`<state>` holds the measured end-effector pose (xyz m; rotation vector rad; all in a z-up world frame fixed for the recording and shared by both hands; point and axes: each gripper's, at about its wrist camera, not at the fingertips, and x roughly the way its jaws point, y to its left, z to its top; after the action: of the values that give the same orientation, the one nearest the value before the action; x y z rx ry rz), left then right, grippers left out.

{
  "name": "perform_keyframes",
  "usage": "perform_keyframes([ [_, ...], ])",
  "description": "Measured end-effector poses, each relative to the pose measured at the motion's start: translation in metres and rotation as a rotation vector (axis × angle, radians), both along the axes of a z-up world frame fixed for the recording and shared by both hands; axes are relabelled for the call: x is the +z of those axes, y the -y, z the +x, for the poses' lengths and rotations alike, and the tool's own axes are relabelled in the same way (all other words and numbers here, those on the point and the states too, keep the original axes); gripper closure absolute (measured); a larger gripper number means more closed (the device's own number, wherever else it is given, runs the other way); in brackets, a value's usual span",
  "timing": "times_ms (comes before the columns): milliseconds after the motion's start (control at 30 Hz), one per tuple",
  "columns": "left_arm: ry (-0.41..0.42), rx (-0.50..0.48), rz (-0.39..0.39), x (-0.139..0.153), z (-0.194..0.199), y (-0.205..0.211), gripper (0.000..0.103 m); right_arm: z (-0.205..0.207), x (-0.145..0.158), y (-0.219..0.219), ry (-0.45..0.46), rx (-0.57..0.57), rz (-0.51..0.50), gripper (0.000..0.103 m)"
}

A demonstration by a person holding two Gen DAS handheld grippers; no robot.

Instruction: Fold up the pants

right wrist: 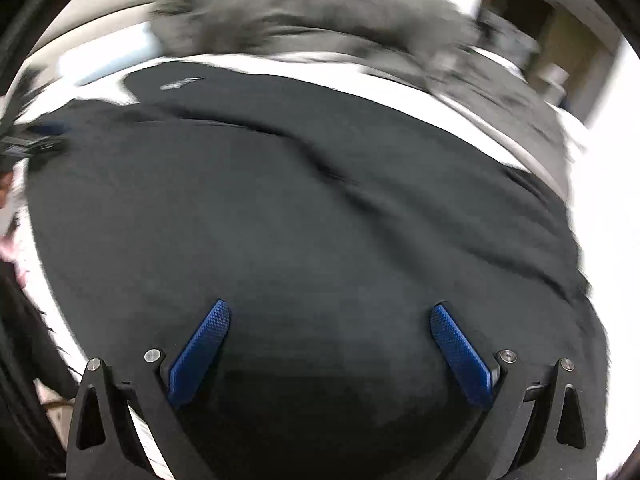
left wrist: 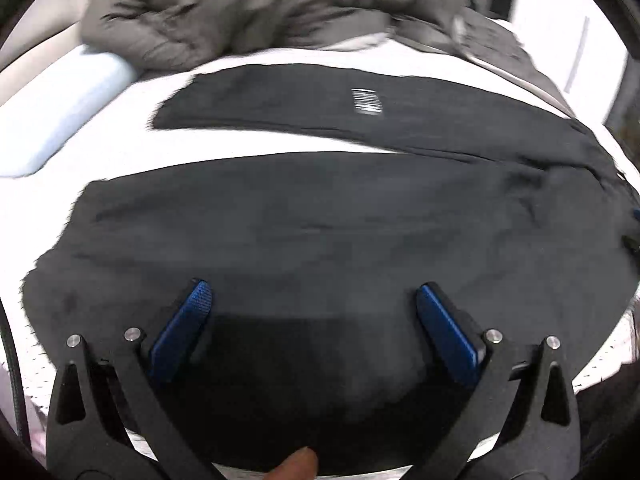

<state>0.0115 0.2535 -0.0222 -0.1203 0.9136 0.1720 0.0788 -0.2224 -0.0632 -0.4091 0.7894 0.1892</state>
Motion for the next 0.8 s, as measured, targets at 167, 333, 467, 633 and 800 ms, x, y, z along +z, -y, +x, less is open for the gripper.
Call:
perform_keyframes([
  [167,0.015,0.101,-0.028,0.002,0.006,-0.03,0.001,0.013,0.01,0.1,0.102,-0.39,0.037,0.001],
  [333,0.08,0.036,-0.081,0.028,0.035,-0.008,0.001,0.011,0.039,0.075,0.186,-0.331,0.147,0.001],
  [467,0.062,-0.052,-0.068,0.04,0.091,0.039,0.001,0.043,0.046,0.022,0.114,-0.217,0.255,0.001],
  [633,-0.005,-0.148,-0.089,0.028,0.176,0.092,0.001,0.102,0.036,-0.057,0.028,-0.118,0.217,0.001],
  [800,-0.065,-0.235,-0.041,0.016,0.219,0.134,0.001,0.165,0.021,-0.111,-0.031,-0.085,0.195,0.001],
])
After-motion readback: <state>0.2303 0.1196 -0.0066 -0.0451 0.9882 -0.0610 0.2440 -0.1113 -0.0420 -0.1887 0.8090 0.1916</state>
